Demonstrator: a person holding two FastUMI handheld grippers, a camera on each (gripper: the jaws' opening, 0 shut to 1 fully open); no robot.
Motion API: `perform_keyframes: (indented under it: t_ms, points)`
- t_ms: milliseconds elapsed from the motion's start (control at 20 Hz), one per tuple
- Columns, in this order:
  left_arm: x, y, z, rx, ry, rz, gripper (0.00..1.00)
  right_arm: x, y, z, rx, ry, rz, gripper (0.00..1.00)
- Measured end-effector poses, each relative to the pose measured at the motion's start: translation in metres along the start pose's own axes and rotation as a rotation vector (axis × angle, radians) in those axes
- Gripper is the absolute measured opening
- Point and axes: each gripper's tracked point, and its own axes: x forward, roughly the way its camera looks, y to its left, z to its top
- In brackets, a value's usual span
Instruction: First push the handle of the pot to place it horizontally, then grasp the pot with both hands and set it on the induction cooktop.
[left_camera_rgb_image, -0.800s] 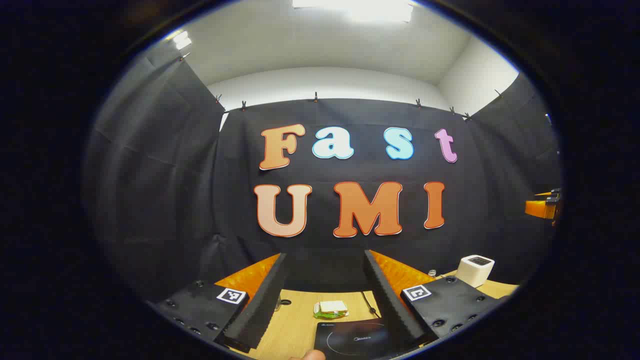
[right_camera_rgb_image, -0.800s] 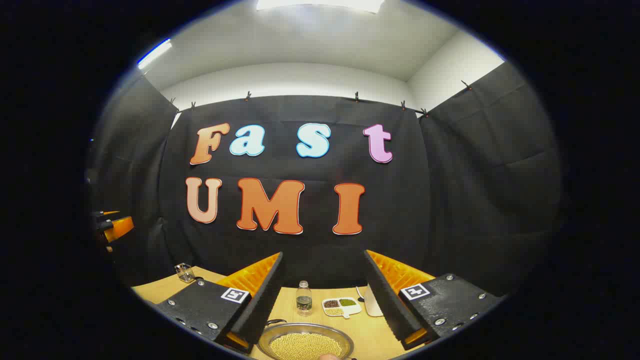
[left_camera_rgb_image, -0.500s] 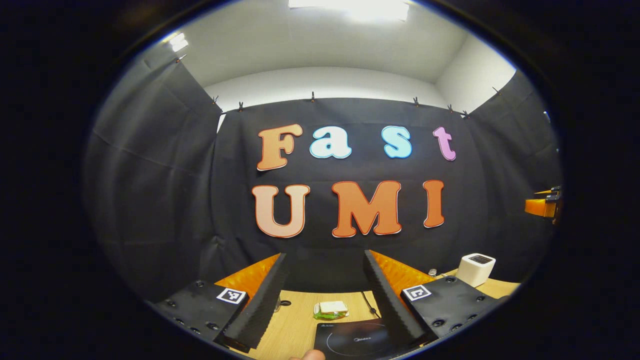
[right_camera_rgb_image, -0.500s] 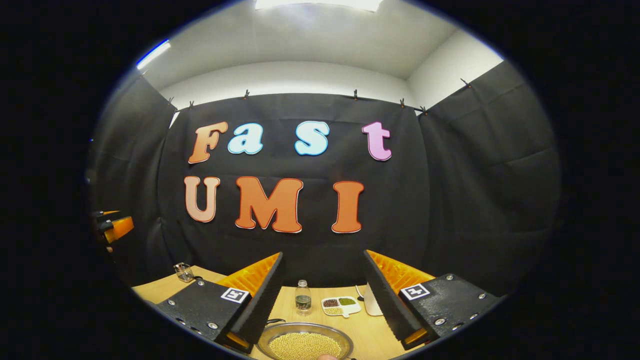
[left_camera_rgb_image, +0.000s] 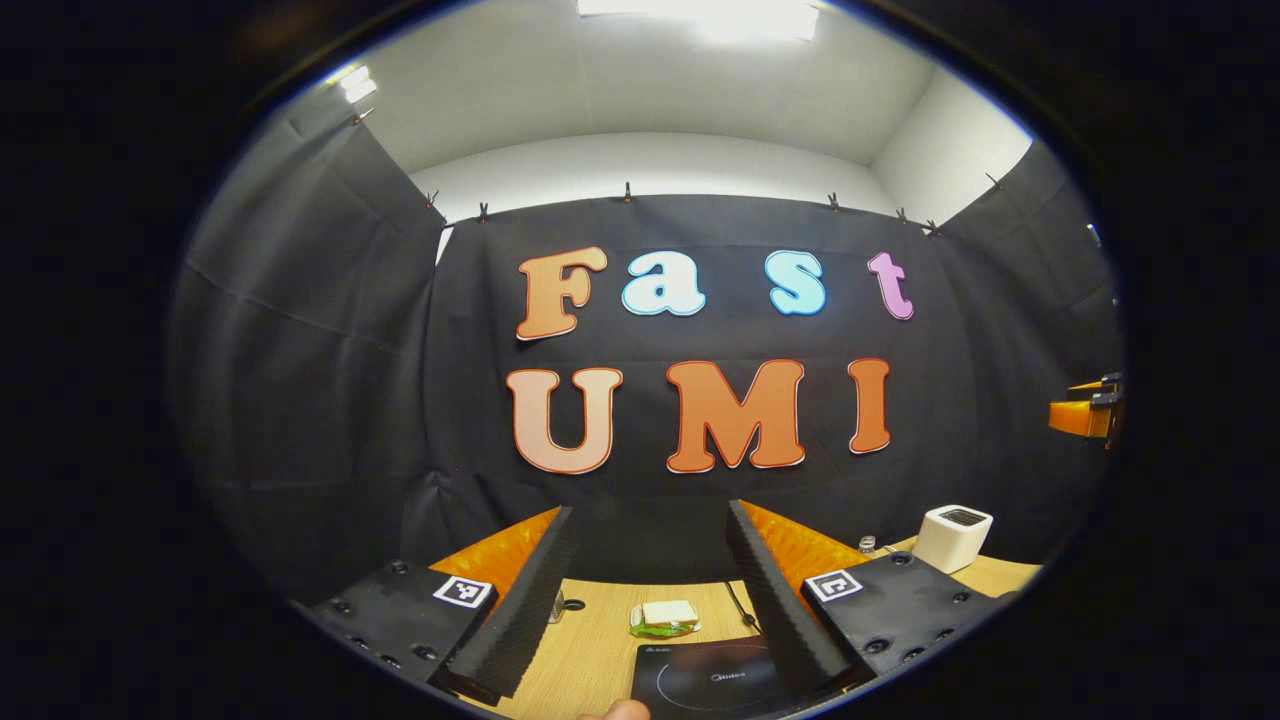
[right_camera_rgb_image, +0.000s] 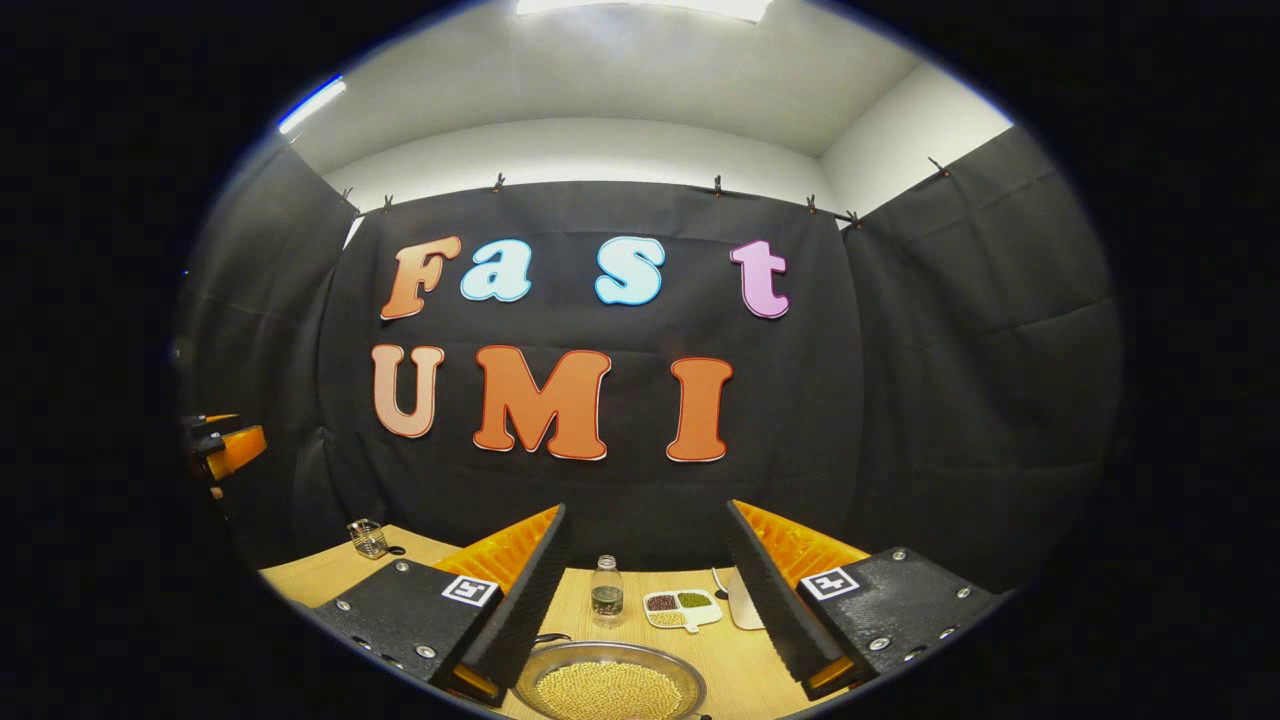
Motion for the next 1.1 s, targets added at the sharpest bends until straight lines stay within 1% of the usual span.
perform_keyframes:
  t_ms: [100, 150, 200, 250, 300, 350, 400, 450, 550, 650, 700, 850, 950, 1000, 1100]
  points:
    - [-0.001, 0.001, 0.000, 0.004, 0.000, 0.001, 0.92, 0.000, 0.002, -0.003, -0.001, 0.008, 0.003, 0.93]
    - [-0.002, 0.001, 0.001, 0.005, -0.001, 0.002, 0.92, 0.000, 0.001, -0.006, -0.004, 0.012, 0.000, 0.89]
    - [-0.004, 0.002, 0.002, 0.007, -0.002, 0.003, 1.00, -0.001, 0.000, -0.008, -0.008, 0.016, -0.002, 0.87]
    - [-0.003, 0.002, 0.001, 0.008, -0.003, 0.005, 1.00, -0.002, 0.001, -0.012, -0.011, 0.020, 0.000, 0.83]
    - [-0.005, 0.003, 0.002, 0.008, -0.004, 0.006, 0.98, -0.003, 0.000, -0.016, -0.011, 0.025, 0.004, 0.80]
    - [-0.006, 0.004, 0.003, 0.009, -0.006, 0.008, 0.98, -0.003, 0.001, -0.020, -0.010, 0.034, 0.010, 0.74]
    - [-0.006, 0.004, 0.004, 0.009, -0.006, 0.009, 0.95, -0.004, 0.003, -0.025, -0.010, 0.046, 0.016, 0.74]
    - [-0.007, 0.004, 0.003, 0.009, -0.008, 0.009, 0.92, -0.006, 0.003, -0.030, -0.012, 0.061, 0.017, 0.55]
    - [-0.008, 0.004, 0.003, 0.006, -0.006, 0.010, 0.92, -0.010, 0.001, -0.040, -0.021, 0.081, 0.019, 0.39]
    - [-0.011, 0.002, 0.002, 0.001, -0.002, 0.004, 0.92, -0.015, -0.003, -0.051, -0.025, 0.096, 0.010, 0.28]
    - [-0.012, 0.001, 0.001, -0.003, -0.001, 0.002, 0.92, -0.017, -0.003, -0.056, -0.024, 0.103, 0.005, 0.18]
    - [-0.013, 0.004, 0.002, -0.009, -0.002, 0.006, 0.92, -0.024, -0.006, -0.080, -0.043, 0.148, 0.001, 0.04]
    - [-0.014, 0.004, 0.001, -0.011, -0.001, 0.010, 0.92, -0.028, -0.008, -0.101, -0.040, 0.193, 0.002, 0.00]
    - [-0.015, 0.005, 0.001, -0.011, 0.001, 0.011, 0.92, -0.032, -0.008, -0.114, -0.033, 0.220, 0.006, 0.00]
    - [-0.016, 0.007, 0.003, -0.013, -0.001, 0.016, 0.96, -0.037, -0.012, -0.137, -0.023, 0.266, 0.003, 0.00]
